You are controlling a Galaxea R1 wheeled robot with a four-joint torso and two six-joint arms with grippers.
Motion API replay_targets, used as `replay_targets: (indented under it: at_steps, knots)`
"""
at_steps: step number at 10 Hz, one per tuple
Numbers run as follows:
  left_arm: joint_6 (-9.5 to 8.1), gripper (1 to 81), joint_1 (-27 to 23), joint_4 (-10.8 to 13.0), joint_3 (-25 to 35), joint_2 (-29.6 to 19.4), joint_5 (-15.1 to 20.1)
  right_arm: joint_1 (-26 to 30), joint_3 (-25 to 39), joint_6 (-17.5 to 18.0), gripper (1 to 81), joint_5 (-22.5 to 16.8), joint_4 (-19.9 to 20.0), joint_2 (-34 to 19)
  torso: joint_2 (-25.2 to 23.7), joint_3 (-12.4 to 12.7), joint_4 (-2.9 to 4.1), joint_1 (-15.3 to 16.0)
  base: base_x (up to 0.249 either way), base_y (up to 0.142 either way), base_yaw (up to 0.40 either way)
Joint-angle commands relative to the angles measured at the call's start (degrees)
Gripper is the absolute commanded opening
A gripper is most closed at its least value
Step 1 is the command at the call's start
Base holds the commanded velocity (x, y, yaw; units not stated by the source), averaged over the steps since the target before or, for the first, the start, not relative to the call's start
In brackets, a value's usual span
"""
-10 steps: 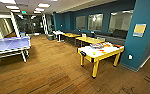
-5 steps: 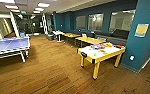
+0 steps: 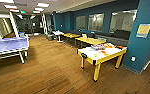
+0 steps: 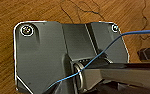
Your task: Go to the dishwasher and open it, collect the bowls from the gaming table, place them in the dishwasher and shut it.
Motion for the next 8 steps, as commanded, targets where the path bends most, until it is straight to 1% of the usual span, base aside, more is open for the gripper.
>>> replay_targets:
  at_steps: [1, 8]
  knots:
    - [0.53, 81.1, -2.2, 0.5, 0.3, -0.4, 2.8, 2.2, 0.5, -0.1, 81.1, -2.5, -0.5, 0.2, 0.0, 0.0, 0.0, 0.0, 0.123, 0.0, 0.0]
    - [0.53, 81.1, -2.2, 0.5, 0.3, -0.3, 2.9, 2.2, 0.5, -0.1, 81.1, -2.5, -0.6, 0.0, 0.0, 0.0, 0.0, 0.0, 0.119, 0.0, 0.0]
